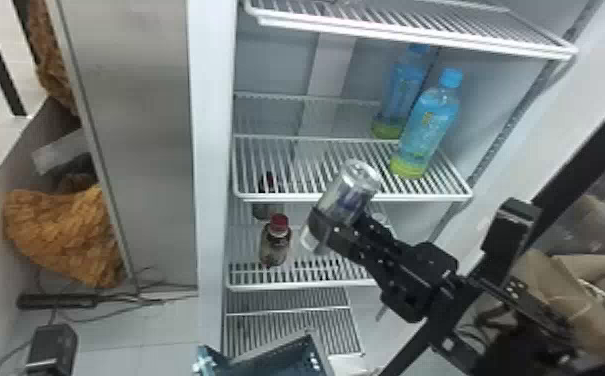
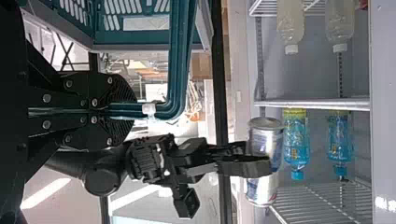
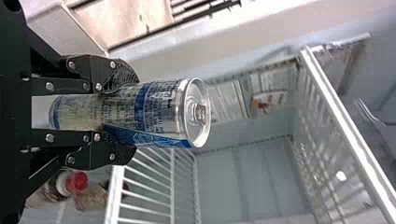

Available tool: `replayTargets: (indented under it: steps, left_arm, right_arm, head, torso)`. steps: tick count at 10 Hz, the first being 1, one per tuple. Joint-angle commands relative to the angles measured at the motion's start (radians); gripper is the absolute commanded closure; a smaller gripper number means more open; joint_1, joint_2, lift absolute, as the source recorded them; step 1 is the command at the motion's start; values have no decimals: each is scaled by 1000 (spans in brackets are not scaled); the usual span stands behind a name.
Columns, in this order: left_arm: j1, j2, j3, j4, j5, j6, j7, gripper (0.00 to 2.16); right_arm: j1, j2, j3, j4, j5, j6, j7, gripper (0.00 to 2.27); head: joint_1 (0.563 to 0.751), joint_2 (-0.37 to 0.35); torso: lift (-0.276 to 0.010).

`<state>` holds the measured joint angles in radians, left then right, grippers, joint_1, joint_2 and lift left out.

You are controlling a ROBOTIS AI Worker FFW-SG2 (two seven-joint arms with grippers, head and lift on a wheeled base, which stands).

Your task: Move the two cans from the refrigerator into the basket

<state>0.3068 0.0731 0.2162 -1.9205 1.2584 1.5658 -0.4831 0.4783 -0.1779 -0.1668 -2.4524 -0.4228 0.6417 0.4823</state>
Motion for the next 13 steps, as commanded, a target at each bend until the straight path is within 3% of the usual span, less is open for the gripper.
replayTargets:
  steps: [1, 9, 13]
  left_arm:
    - [0, -1, 1, 0, 0, 5, 0, 1197]
    - [-5, 7, -5, 0, -4, 5, 1, 1197]
    - [-10, 8, -9, 0, -6, 5, 1, 1197]
  right_arm:
    - [37, 0, -17, -50, -2, 55, 28, 1208]
    - [179, -6, -108, -180, 68, 419, 226, 1208]
    - [179, -12, -130, -222, 128, 593, 297, 1208]
  head:
    - [695, -235]
    - [695, -266]
    - [695, -294]
  torso:
    - [-35]
    - [-35]
    - [-35]
